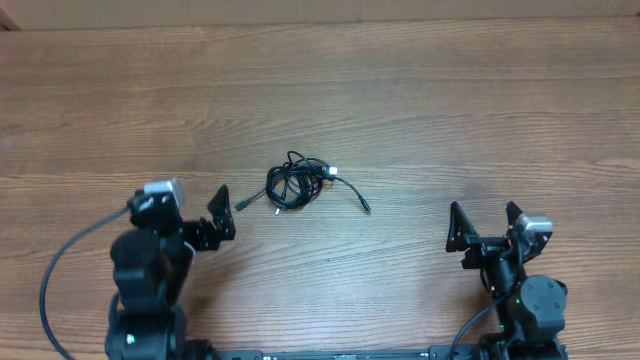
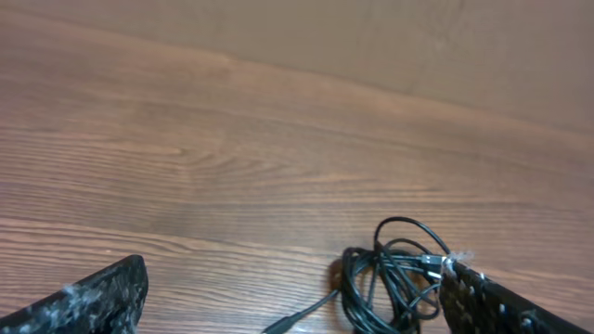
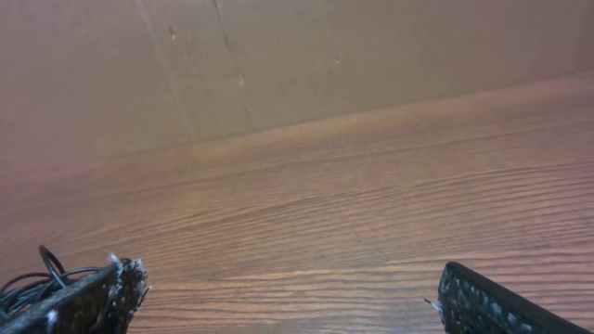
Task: Untangle cables
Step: 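Move the left gripper forward to the black cable bundle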
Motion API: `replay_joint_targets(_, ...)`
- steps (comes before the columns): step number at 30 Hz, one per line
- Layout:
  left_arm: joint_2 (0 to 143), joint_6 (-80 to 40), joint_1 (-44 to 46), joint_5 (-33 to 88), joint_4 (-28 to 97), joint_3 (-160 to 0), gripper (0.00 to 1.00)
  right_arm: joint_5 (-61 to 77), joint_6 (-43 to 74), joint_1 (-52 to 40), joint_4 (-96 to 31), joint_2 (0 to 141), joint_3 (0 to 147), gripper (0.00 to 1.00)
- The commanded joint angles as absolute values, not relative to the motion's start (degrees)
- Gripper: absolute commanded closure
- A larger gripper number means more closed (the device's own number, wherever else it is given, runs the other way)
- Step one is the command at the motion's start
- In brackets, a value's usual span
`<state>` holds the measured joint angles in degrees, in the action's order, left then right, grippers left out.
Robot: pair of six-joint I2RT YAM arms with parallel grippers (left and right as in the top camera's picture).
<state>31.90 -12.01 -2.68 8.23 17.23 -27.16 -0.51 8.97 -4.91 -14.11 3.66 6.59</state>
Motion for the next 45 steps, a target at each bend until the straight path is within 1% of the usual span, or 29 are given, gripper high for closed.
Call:
replay_joint_targets(1, 39.0, -11.81, -2.96, 12.25, 18.96, -34.28, 0.01, -1.28, 8.91, -5.19, -15.86, 8.01, 12.34, 0.0)
replay_joint_targets(8, 51.94, -11.77, -2.24, 14.9, 25.65, -45.5, 0.0, 1.17, 8.93, -5.19, -22.68, 19.94, 23.09, 0.0)
replay_joint_targets(14, 64.2, -11.05, 3.31, 16.32, 31.27, -58.54, 0.0, 5.43, 8.95, -5.19, -33.3, 32.1, 36.38, 0.0)
replay_joint_targets(19, 71.88, -10.94, 7.73, 16.16, 37.01, -66.7, 0.0, 6.74, 8.95, -5.19, -44.03, 38.44, 45.34, 0.0)
replay_joint_targets(24, 75.83, -10.94, 9.45, 16.19, 40.82, -69.12, 0.0, 10.22, 8.95, -5.19, -53.01, 43.11, 54.24, 0.0)
replay_joint_targets(29, 78.72, -10.98, 9.45, 16.19, 44.86, -69.12, 0.0, 14.98, 8.95, -5.19, -53.98, 44.16, 57.82, 0.0)
replay_joint_targets(31, 80.03, -12.86, 9.45, 16.69, 44.56, -69.12, 0.0, 15.33, 8.95, -5.19, -53.12, 44.16, 57.87, 0.0)
replay_joint_targets(35, 81.91, -20.99, 10.35, 16.99, 35.77, -69.12, 0.0, 15.31, 8.95, -5.19, -52.84, 44.18, 57.84, 0.0)
replay_joint_targets(38, 83.94, -24.91, 12.56, 11.42, 33.78, -69.12, 0.0, 15.31, 8.95, -5.19, -52.84, 44.16, 57.84, 0.0)
replay_joint_targets(40, 86.02, -26.02, 14.2, 8.38, 33.3, -69.17, 0.0, 15.31, 8.95, -5.19, -52.84, 44.18, 57.84, 0.0)
replay_joint_targets(45, 92.09, -26.09, 17.1, 6.85, 31.18, -69.17, 0.0, 15.29, 8.95, -5.19, -52.86, 44.18, 57.84, 0.0)
